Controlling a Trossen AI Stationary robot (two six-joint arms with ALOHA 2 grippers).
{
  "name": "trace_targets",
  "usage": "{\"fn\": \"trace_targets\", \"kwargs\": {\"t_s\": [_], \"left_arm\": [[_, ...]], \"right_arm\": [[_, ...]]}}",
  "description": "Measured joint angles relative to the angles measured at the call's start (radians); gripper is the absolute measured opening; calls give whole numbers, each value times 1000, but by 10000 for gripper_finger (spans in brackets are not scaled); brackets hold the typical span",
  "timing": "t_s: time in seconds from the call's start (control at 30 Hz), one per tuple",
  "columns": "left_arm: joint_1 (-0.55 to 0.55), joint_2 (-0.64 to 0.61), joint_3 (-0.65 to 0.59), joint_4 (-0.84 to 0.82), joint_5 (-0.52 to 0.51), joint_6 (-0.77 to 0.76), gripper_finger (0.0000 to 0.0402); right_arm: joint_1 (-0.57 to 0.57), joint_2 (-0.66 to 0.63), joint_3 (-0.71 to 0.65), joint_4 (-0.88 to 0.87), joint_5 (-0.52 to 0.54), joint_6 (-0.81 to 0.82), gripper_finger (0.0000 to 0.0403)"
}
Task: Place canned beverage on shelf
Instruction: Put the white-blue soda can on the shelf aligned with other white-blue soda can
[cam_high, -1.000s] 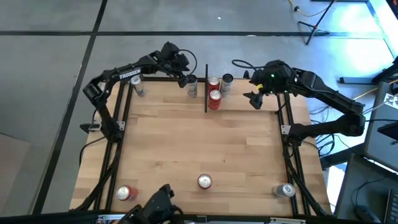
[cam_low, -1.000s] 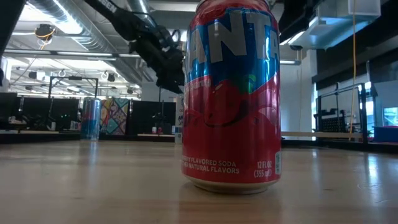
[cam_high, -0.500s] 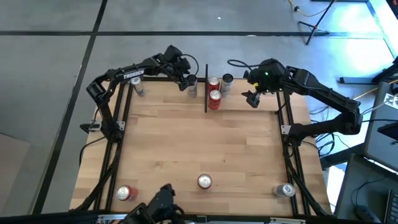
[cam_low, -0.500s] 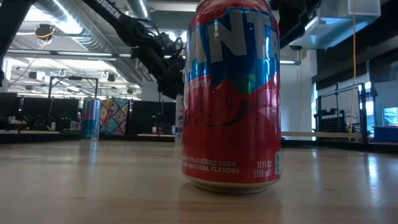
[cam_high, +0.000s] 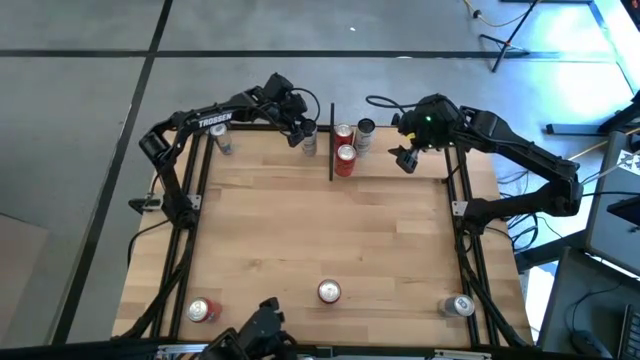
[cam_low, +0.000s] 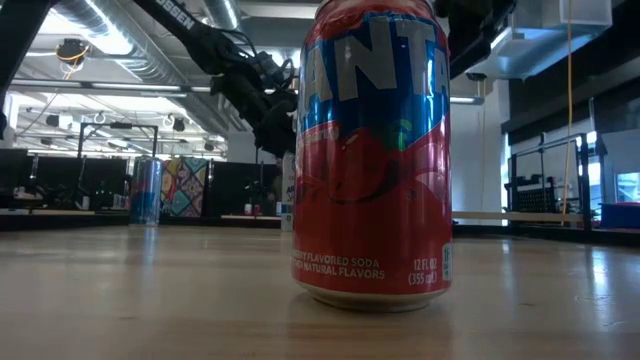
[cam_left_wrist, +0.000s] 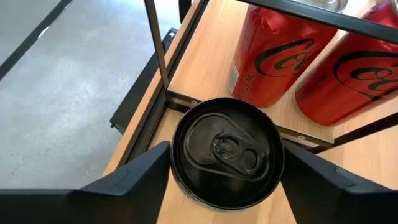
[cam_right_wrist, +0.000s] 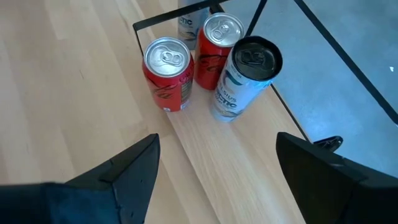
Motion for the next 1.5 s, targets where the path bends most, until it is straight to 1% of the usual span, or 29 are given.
{"fn": "trace_targets", "kwargs": {"t_s": [0.17,0.27,0.37,0.5,0.67,0.73,0.87,0.97,1.03,1.13,1.23,1.4,1.5], "left_arm": [[-20,-9,-1,-4,-14,-36,221],[-38,-53,-6,-46,-19,-71,216],[-58,-136,-5,-54,-30,-108,216],[-101,-260,-2,-96,-14,-181,216],[-204,-389,3,-94,-8,-282,216],[-265,-413,29,-113,-40,-306,216],[-397,-404,137,-168,-143,-341,216],[-475,-374,228,-207,-193,-364,216],[-512,-348,271,-237,-220,-379,216],[-551,-308,313,-238,-240,-406,216],[-578,-287,334,-235,-239,-435,216],[-609,-262,338,-233,-243,-449,216],[-620,-260,337,-230,-253,-452,216]], "right_arm": [[0,0,0,0,-34,11,308],[0,0,0,0,-41,11,308],[0,0,0,3,-75,5,308],[0,0,0,25,-96,-10,308],[0,0,0,148,-156,-13,308],[0,0,0,207,-193,-13,308],[13,15,0,329,-316,-11,308],[54,34,0,415,-393,-11,308],[91,49,0,467,-419,-11,308],[148,82,0,521,-422,-1,308],[200,117,0,563,-423,20,308],[269,171,0,624,-361,44,323],[296,196,0,642,-355,47,332]]}}
